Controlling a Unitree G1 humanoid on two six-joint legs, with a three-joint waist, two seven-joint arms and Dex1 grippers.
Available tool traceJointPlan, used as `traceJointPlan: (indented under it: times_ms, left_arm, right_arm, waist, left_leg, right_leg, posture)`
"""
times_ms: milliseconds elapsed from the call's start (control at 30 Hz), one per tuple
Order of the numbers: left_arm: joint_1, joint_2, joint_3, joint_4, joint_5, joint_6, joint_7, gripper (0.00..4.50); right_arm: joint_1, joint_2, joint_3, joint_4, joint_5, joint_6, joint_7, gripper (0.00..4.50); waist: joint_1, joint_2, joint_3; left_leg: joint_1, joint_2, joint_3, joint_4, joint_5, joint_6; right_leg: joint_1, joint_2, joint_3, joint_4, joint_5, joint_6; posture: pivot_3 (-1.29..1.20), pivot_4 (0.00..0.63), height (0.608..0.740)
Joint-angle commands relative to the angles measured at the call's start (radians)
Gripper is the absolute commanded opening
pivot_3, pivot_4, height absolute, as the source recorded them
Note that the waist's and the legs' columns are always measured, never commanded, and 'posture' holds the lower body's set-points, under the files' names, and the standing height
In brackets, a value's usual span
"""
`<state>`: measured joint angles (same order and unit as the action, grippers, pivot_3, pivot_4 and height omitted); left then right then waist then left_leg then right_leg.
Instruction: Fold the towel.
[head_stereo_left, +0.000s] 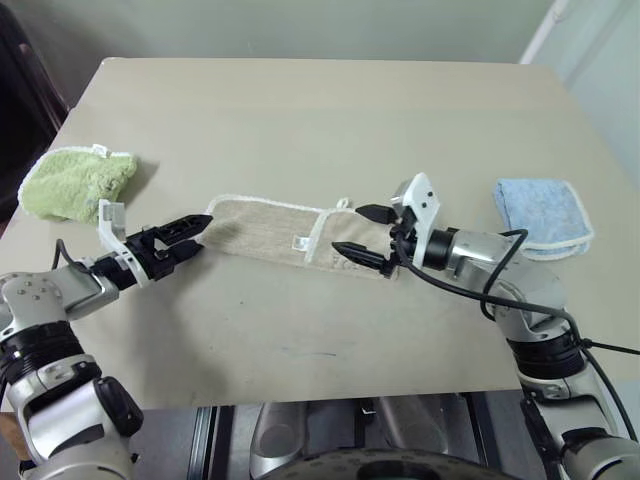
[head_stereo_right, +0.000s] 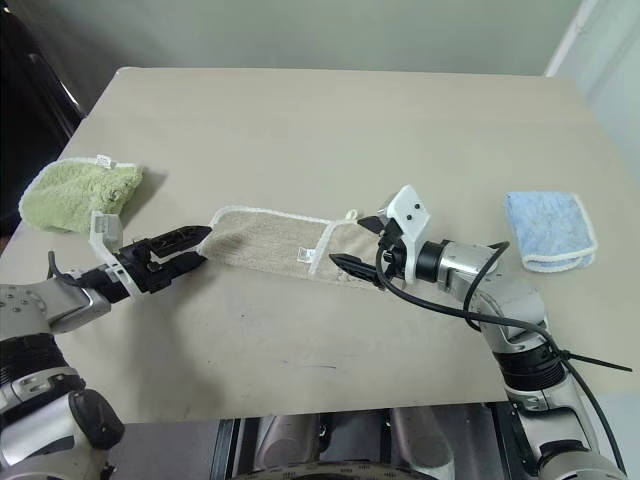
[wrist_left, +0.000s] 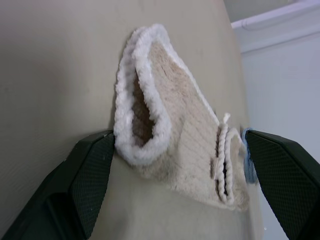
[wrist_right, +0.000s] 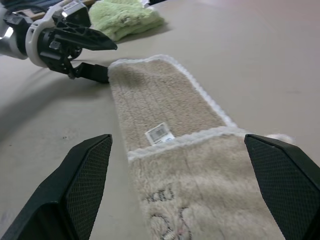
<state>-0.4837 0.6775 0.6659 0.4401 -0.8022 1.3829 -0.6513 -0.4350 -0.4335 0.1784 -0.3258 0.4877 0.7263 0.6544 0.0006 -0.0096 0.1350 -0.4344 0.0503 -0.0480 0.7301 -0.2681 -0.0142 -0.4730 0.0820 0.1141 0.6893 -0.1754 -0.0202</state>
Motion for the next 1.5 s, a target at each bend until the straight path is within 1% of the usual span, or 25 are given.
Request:
traceJointPlan:
  times_ms: [33,200,300,567,600,633,667,867,967,1100,1233,1333,1400,1500]
  left_arm:
    - [-0.021,0.014,-0.018,0.045,0.011,-0.016,0.004,4.5]
    - [-0.031,0.01,-0.05,0.062,0.013,-0.015,0.0,4.5]
    - [-0.039,0.007,-0.072,0.066,0.018,-0.022,-0.004,3.88]
    - [-0.078,0.019,-0.085,0.11,0.016,-0.042,-0.017,1.0]
    - [-0.082,0.018,-0.086,0.114,0.015,-0.044,-0.018,0.7]
    - [-0.086,0.017,-0.085,0.119,0.013,-0.047,-0.019,0.28]
    - [-0.091,0.014,-0.081,0.124,0.011,-0.049,-0.017,0.04]
    - [-0.109,0.006,-0.083,0.125,0.014,-0.097,-0.019,0.04]
    - [-0.133,0.015,-0.118,0.115,0.024,-0.119,-0.038,0.04]
    - [-0.228,0.019,-0.175,0.091,0.012,-0.126,-0.087,0.04]
    - [-0.297,-0.03,-0.249,0.056,0.013,-0.136,-0.117,0.04]
    - [-0.342,-0.112,-0.335,0.023,0.01,-0.137,-0.156,0.04]
    - [-0.374,-0.17,-0.401,-0.014,0.003,-0.13,-0.193,0.04]
    - [-0.394,-0.206,-0.454,-0.04,0.002,-0.119,-0.218,0.04]
  right_arm:
    - [0.008,0.001,-0.029,-0.052,0.007,-0.002,-0.013,4.48]
    - [0.02,0.002,-0.038,-0.069,0.005,0.004,-0.033,4.48]
    - [0.023,-0.001,-0.043,-0.073,0.003,0.005,-0.043,4.5]
    - [0.03,-0.002,-0.044,-0.069,-0.006,0.002,-0.061,4.5]
    - [0.029,-0.001,-0.045,-0.068,-0.007,0.001,-0.063,4.5]
    - [0.029,0.0,-0.045,-0.067,-0.008,0.0,-0.065,4.5]
    - [0.029,0.0,-0.045,-0.067,-0.008,0.0,-0.066,4.5]
    - [0.04,-0.009,-0.055,-0.071,-0.005,-0.006,-0.055,4.5]
    - [0.05,-0.025,-0.074,-0.077,0.009,-0.006,-0.035,4.5]
    - [0.04,-0.041,-0.127,-0.078,0.028,0.005,-0.037,4.5]
    - [0.042,-0.058,-0.175,-0.085,0.056,0.027,-0.04,4.5]
    - [0.054,-0.097,-0.21,-0.092,0.056,0.043,-0.037,4.5]
    - [0.066,-0.135,-0.243,-0.105,0.061,0.055,-0.036,4.5]
    - [0.082,-0.169,-0.272,-0.12,0.072,0.065,-0.033,4.5]
  waist:
    - [0.0,0.0,0.0]
    - [0.003,0.0,0.0]
    - [0.005,0.0,0.0]
    - [0.004,-0.001,0.001]
    - [0.005,-0.001,0.001]
    - [0.005,-0.001,0.001]
    - [0.005,-0.001,0.001]
    - [0.004,-0.001,0.001]
    - [0.006,-0.002,0.001]
    - [0.008,-0.004,0.002]
    - [0.009,-0.004,0.002]
    - [0.011,-0.004,0.002]
    - [0.021,-0.005,0.003]
    - [0.019,-0.007,0.004]
  left_leg:
    - [0.0,0.0,0.0,0.0,0.0,0.0]
    - [0.0,-0.001,0.0,0.0,0.0,0.0]
    - [0.0,-0.001,-0.001,0.0,0.0,0.0]
    - [-0.003,-0.001,0.0,-0.001,0.0,-0.002]
    - [-0.003,-0.001,0.0,-0.001,0.0,-0.002]
    - [-0.003,-0.001,0.0,-0.001,0.0,-0.002]
    - [-0.002,-0.001,0.0,-0.001,0.0,-0.002]
    - [-0.002,-0.001,0.0,-0.001,0.001,-0.003]
    - [-0.002,-0.001,0.0,-0.001,0.001,-0.003]
    - [-0.003,-0.001,0.0,-0.001,0.001,-0.004]
    - [-0.003,-0.002,0.0,0.0,0.001,-0.004]
    - [-0.003,-0.003,0.001,0.0,0.001,-0.004]
    - [-0.003,-0.003,0.001,0.0,0.001,-0.004]
    - [-0.003,-0.003,0.001,0.003,0.001,-0.004]
  right_leg:
    - [0.0,0.0,0.0,0.001,0.0,0.0]
    - [0.0,0.0,0.0,0.002,-0.001,0.0]
    - [0.0,0.0,0.0,0.002,-0.001,0.0]
    - [-0.001,0.0,0.0,0.002,-0.002,0.0]
    - [-0.001,0.0,0.0,0.002,-0.002,0.0]
    - [-0.001,0.0,0.0,0.002,-0.003,0.0]
    - [-0.001,0.0,0.0,0.002,-0.003,0.0]
    - [-0.001,0.0,0.0,0.003,-0.003,0.0]
    - [-0.001,0.0,0.0,0.003,-0.003,0.0]
    - [-0.001,0.0,0.0,0.003,-0.003,0.0]
    - [0.0,-0.001,0.0,0.003,-0.004,0.001]
    - [0.0,-0.001,0.001,0.003,-0.005,0.003]
    - [0.001,-0.002,0.001,0.003,-0.006,0.005]
    - [0.002,-0.002,0.001,0.003,-0.007,0.007]
  posture:
    - [0.0,0.15,0.703]
    - [0.0,0.15,0.703]
    - [0.0,0.15,0.703]
    - [0.0,0.15,0.703]
    - [0.0,0.15,0.703]
    - [0.0,0.15,0.703]
    - [0.0,0.15,0.703]
    - [0.0,0.15,0.703]
    - [0.0,0.15,0.703]
    - [0.0,0.15,0.703]
    - [0.0,0.15,0.703]
    - [0.0,0.15,0.703]
    - [0.0,0.15,0.703]
    - [0.0,0.15,0.703]
